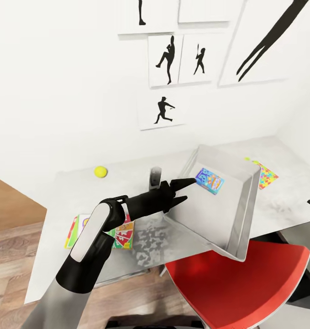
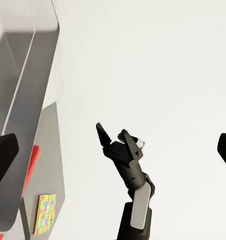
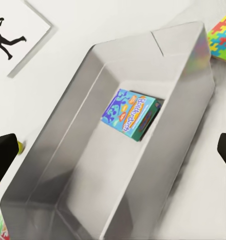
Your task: Put all the toys in the child's room - the three board games (two on the bed and one on the table), the two jigsaw puzzles on the table, and the tennis ball on the table - inside the toy box on the table in the child's room.
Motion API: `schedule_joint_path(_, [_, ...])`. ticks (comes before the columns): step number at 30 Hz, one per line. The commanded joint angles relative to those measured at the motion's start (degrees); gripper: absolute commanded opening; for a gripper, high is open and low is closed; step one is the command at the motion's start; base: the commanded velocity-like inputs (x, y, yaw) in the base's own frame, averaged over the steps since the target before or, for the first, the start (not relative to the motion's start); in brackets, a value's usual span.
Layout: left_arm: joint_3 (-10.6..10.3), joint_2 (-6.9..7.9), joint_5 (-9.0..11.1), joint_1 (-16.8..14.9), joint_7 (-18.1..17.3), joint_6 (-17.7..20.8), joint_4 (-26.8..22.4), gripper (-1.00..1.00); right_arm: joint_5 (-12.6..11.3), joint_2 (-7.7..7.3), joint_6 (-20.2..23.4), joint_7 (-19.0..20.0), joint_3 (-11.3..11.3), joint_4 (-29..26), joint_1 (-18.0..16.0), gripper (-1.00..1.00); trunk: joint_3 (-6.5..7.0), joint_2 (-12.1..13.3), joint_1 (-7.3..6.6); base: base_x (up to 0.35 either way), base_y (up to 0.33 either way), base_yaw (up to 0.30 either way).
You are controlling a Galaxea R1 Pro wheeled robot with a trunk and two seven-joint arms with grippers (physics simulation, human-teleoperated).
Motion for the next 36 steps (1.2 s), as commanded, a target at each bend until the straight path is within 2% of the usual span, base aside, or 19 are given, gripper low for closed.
schedule_joint_path(1, [0.0,-0.02,0.6,0.0,0.6,0.1,0.0,1.00,0.3,-0.01,0.2,0.3,0.0,0.0,-0.1,1.00,0.00,-0.1,0.03,0.000,0.000,-0.124])
schedule_joint_path(11, [0.0,0.04,0.5,-0.3,0.6,0.2,0.3,1.00,0.3,-0.04,0.2,0.3,0.0,0.0,-0.1,1.00,0.71,-0.1,0.03,0.000,0.000,-0.181])
schedule_joint_path(17, [-0.7,0.01,-0.4,-0.4,0.6,0.3,0.3,1.00,0.4,-0.06,0.3,0.2,0.1,0.0,-0.1,1.00,1.09,-0.1,0.03,0.000,0.000,-0.220])
schedule_joint_path(18, [-1.2,-0.03,-1.5,-0.4,0.4,0.4,0.3,1.00,1.1,-0.08,0.3,0.2,0.0,0.1,-0.2,1.00,1.15,-0.1,0.03,0.000,0.000,-0.231])
schedule_joint_path(20, [-1.3,-0.05,-1.8,-0.4,0.3,0.4,0.3,1.00,1.4,-0.08,0.3,0.1,0.0,0.1,-0.2,1.00,1.27,-0.1,0.03,0.000,0.000,-0.231])
schedule_joint_path(28, [-1.6,-0.10,-2.8,-0.2,0.2,0.3,0.3,1.00,2.9,-0.22,0.5,-1.6,0.0,0.1,-0.2,1.00,1.73,-0.1,0.03,0.000,0.000,-0.234])
schedule_joint_path(36, [-1.7,-0.11,-3.0,-0.1,0.2,0.3,0.3,1.00,3.1,-0.26,0.5,-2.2,0.0,0.1,-0.3,1.00,2.19,-0.1,0.03,-0.010,-0.045,-0.239])
